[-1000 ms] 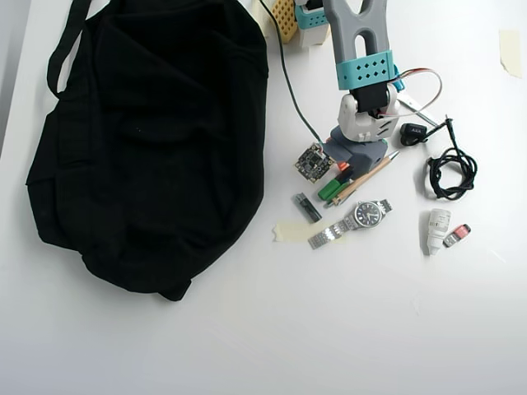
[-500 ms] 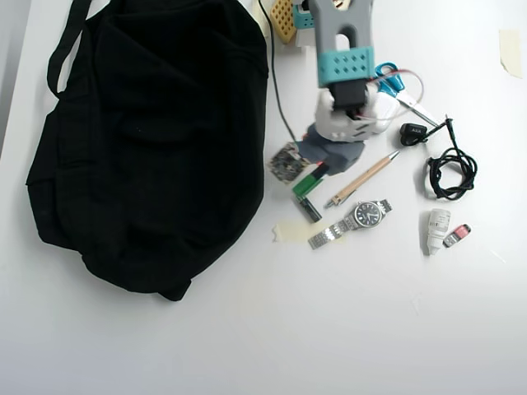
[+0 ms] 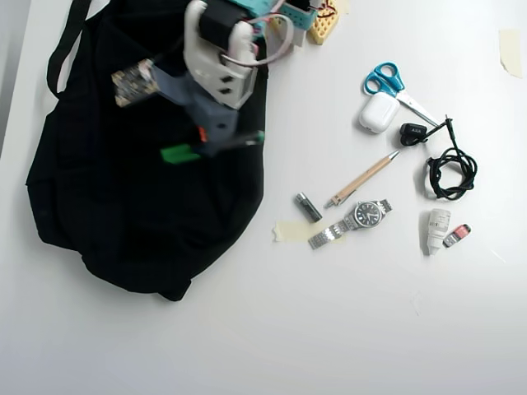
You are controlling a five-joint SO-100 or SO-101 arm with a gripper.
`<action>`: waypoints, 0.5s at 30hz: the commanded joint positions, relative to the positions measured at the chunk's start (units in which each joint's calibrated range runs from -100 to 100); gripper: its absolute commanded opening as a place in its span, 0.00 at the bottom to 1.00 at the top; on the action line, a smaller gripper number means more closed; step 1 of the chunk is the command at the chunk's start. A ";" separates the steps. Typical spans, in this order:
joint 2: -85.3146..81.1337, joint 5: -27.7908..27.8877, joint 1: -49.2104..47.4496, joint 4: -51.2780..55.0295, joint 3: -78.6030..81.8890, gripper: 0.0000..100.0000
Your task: Put the whiteboard marker into the black bag
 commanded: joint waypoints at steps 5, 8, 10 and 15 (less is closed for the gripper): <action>-1.87 0.41 13.63 -1.54 0.17 0.14; -2.04 0.62 14.23 -3.35 0.26 0.32; -3.45 1.51 10.94 -0.60 0.53 0.31; -19.55 4.34 -10.08 15.51 6.99 0.02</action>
